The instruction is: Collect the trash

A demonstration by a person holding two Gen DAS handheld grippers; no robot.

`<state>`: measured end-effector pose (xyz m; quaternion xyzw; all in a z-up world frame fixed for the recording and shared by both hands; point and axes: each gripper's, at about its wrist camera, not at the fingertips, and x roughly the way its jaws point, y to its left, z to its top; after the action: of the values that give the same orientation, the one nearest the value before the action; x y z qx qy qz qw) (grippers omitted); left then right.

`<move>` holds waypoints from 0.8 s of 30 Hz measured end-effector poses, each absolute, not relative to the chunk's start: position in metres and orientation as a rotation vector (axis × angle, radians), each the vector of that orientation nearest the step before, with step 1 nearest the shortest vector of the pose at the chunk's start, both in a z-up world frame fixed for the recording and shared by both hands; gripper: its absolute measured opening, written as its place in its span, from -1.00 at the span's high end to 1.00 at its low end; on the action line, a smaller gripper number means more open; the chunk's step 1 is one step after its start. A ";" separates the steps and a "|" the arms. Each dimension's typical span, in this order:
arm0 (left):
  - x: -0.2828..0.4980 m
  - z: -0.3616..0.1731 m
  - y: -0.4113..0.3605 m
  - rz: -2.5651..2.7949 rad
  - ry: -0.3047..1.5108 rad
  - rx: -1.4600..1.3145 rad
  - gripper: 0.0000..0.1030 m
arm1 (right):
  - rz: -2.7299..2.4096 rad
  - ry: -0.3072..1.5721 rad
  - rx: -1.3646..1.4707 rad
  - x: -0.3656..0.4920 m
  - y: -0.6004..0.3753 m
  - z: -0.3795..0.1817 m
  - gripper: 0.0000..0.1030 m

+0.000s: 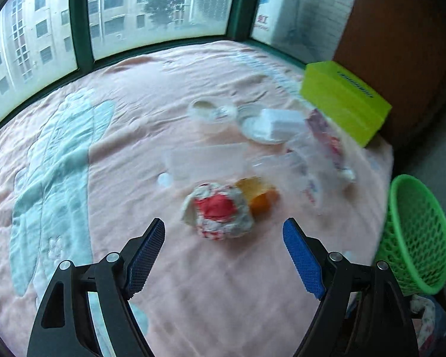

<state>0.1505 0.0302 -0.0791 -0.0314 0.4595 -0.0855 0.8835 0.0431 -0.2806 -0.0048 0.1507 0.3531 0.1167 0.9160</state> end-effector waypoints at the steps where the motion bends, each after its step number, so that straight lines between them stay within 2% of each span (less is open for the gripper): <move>1: 0.153 -0.083 0.032 -0.176 0.964 -0.066 -0.53 | 0.249 0.731 0.308 0.045 -0.277 -0.005 -0.47; 8: 0.172 -0.101 0.032 -0.170 0.996 -0.058 -0.51 | 0.288 0.757 0.293 0.057 -0.259 -0.011 -0.47; 12: 0.178 -0.107 0.032 -0.177 1.008 -0.071 -0.39 | 0.301 0.777 0.288 0.064 -0.251 -0.017 -0.47; 21: 0.175 -0.108 0.033 -0.232 0.997 -0.098 0.18 | 0.351 0.818 0.305 0.078 -0.236 -0.026 -0.48; 24: 0.172 -0.108 0.035 -0.235 1.003 -0.105 0.30 | 0.381 0.835 0.322 0.085 -0.229 -0.029 -0.48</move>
<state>0.1717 0.0352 -0.1081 -0.0501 0.4794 -0.1123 0.8690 0.0852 -0.2288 -0.0294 0.1546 0.4013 0.1832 0.8840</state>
